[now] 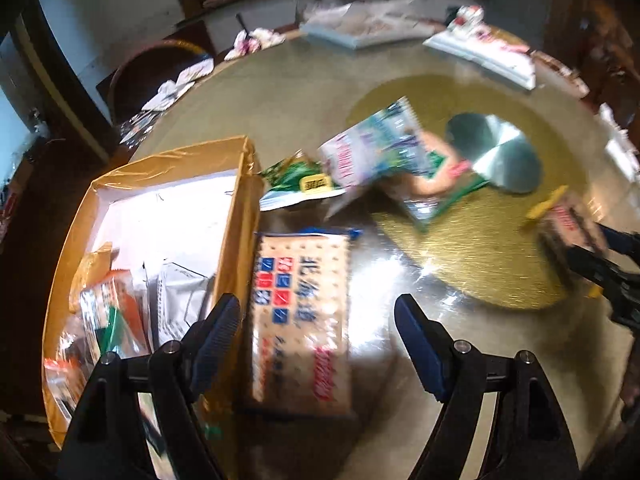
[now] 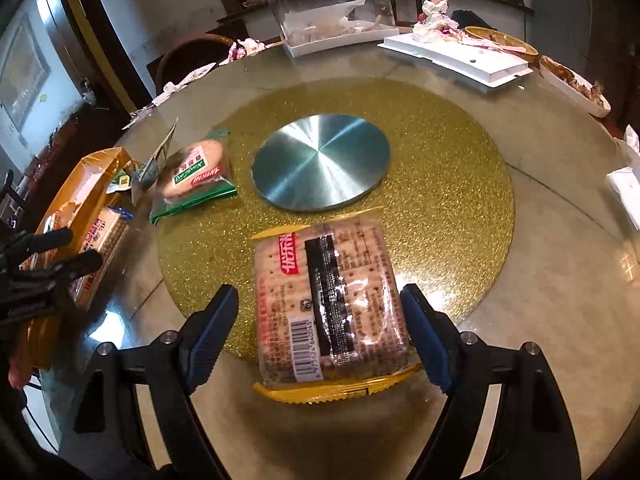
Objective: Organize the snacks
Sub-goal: 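Grasp the blue-printed cracker pack with the left gripper while the right grasps a long yellow-ended cracker pack, then carry both held packs over the cardboard box and open both grippers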
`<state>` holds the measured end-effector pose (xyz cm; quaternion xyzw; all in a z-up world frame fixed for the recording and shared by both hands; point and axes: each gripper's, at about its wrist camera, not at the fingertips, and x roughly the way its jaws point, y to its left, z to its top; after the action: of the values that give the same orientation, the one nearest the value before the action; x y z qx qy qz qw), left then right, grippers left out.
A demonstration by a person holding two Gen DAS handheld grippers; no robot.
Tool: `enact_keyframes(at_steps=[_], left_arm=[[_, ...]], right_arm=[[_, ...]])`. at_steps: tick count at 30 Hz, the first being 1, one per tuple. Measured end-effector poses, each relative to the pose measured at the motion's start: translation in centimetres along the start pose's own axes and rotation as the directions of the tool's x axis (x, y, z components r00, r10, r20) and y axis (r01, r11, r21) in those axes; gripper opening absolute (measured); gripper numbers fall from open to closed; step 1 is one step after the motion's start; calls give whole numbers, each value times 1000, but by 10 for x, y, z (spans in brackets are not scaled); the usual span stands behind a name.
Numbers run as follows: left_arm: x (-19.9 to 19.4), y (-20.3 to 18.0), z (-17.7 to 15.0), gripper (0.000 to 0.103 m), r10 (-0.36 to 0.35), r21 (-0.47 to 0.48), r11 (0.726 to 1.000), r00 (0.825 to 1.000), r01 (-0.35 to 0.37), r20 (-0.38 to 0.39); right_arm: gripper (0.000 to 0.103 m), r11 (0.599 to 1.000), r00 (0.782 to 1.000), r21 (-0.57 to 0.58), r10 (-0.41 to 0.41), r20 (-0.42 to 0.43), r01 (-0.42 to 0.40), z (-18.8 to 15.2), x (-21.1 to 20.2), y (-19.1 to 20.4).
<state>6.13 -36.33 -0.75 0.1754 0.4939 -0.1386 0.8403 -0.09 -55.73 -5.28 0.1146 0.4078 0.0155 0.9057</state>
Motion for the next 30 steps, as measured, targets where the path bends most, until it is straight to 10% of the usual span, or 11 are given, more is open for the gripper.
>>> enact_keyframes(at_steps=[6,12,20,30], left_arm=[[13,-2,-6,59,37,15,999,999,-36,-37],[-3,-7,-42,57,-180,18,983,980,182,-80],[-7,-7,-53,54,-155,-52,987,987,153,-37],[-42,11,-80,54,-371,-166,909,924,381,87]], right_arm=[[71,993,996,-71,-92,-5,91,-8,-2,13],[71,992,997,-103,-79,-8,78,-30,-16,24],[70,996,997,-61,-70,17,71,-36,-20,30],[70,959,966,141,233,110,-247,-68,-50,33]])
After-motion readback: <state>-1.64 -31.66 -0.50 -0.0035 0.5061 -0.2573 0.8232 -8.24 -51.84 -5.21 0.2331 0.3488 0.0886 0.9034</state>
